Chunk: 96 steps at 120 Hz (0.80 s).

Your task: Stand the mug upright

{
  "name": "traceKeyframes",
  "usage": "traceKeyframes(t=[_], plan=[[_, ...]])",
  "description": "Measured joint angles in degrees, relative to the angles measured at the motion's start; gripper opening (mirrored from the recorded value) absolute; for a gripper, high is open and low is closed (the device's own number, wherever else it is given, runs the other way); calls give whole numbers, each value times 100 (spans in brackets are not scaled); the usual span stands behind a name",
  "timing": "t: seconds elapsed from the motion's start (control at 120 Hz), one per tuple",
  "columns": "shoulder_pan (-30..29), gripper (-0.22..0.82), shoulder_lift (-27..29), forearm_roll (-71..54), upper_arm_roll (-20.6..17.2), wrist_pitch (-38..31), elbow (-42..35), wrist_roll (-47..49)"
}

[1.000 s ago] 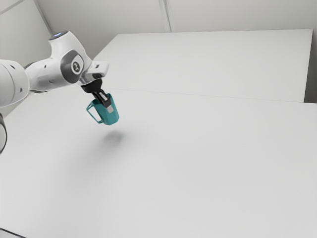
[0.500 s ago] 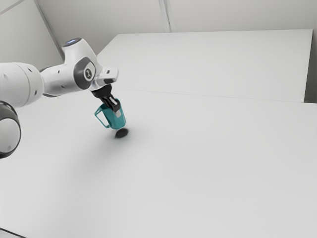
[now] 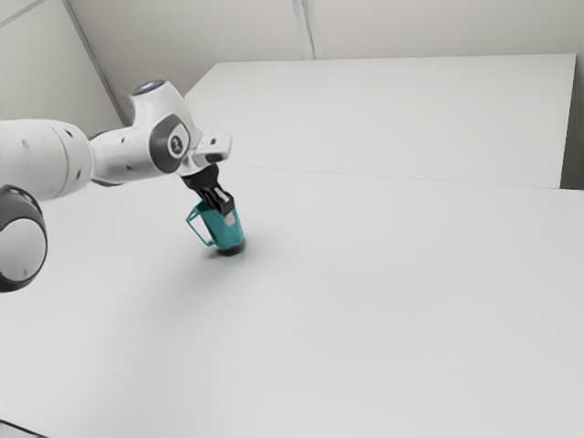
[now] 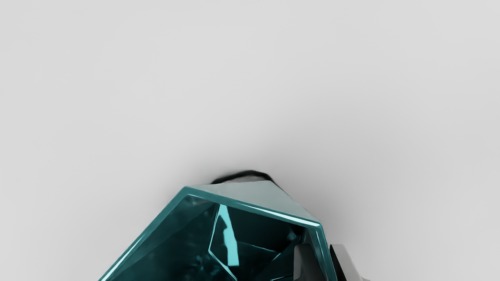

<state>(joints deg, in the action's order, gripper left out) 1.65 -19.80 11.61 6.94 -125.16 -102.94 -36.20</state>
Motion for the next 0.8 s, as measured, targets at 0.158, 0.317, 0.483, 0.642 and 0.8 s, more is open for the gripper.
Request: traceKeyframes(t=[0.158, 0.317, 0.483, 0.642, 0.8], plan=[[-4, -14, -81, 8, -13, -29, 16, 52], [-14, -11, -104, 29, -41, -74, 10, 83], [-8, -1, -56, 33, -44, -101, 14, 104], [1, 11, 157, 16, -37, -89, 25, 114], [-2, 21, 450, -29, -31, -49, 26, 123]])
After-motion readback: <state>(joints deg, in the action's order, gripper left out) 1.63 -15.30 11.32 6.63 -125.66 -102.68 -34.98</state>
